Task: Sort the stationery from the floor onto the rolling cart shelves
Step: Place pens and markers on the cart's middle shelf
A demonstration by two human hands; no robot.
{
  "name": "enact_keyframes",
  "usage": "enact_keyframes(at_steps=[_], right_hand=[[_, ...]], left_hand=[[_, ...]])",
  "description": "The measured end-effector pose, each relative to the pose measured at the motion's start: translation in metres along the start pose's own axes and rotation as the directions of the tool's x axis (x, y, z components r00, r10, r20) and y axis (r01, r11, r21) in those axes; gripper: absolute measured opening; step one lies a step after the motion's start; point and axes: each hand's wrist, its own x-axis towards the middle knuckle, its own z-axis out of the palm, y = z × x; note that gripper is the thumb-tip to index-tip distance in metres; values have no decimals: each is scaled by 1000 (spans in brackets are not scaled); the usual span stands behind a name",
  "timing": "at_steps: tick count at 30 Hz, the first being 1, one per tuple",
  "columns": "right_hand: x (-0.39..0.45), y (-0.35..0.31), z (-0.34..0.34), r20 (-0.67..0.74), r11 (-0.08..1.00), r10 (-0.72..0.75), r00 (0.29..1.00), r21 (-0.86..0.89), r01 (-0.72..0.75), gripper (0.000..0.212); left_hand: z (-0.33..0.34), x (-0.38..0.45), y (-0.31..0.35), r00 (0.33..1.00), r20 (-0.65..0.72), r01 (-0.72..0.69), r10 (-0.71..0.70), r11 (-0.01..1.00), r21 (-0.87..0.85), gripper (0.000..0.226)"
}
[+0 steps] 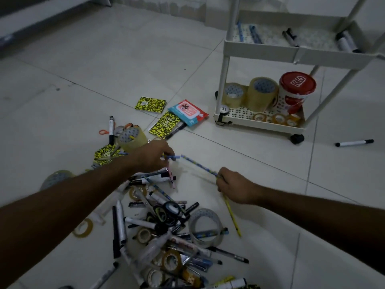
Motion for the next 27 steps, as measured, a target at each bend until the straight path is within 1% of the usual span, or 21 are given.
enact_keyframes(at_steps=[2,4,7,9,12,14,16,18,20,22,24,27], right_hand=[[5,-7,-5,-25,996,7,1000,90,-5,26],[9,-13,-6,-47,983,19,999,185,-10,19],[11,-19,-5,-34,947,34,999,319,-22,15],[12,-18,-5,-25,940,31,999,341,-21,14],[12,-17,-7,-30,943,11,999,333,-1,23],[10,-17,-10,-45,937,-9,999,349,24,26],[9,-19,-17,-74,929,-36,997,364,61,26],[8,-19,-26,-125,927,-39,991,367,83,23],[5,-23,-38,-171,888,-22,985,448,98,20],[1,-28,-51,-212,850,-13,977,512,123,18],[-2,-36,-67,-278,836,-3,961,526,155,20],[-6,-48,-93,-378,777,-12,926,579,247,20]], left_hand=[[9,-3,-6,996,87,-35,27,994,102,30],[19,-5,-5,983,164,-112,80,974,197,34],[33,-6,-1,958,238,-212,157,950,227,31],[41,-6,2,955,234,-243,182,933,264,25],[47,-2,5,954,154,-293,258,913,285,23],[42,2,8,957,61,-288,282,933,214,21],[33,7,13,962,-36,-267,269,961,70,21],[22,11,22,964,-140,-241,228,967,-79,21],[10,13,36,957,-238,-227,168,942,-248,19],[-6,14,52,948,-294,-232,123,898,-373,17],[-21,15,69,947,-312,-213,73,872,-441,18],[-45,21,93,927,-372,-225,39,853,-470,24]])
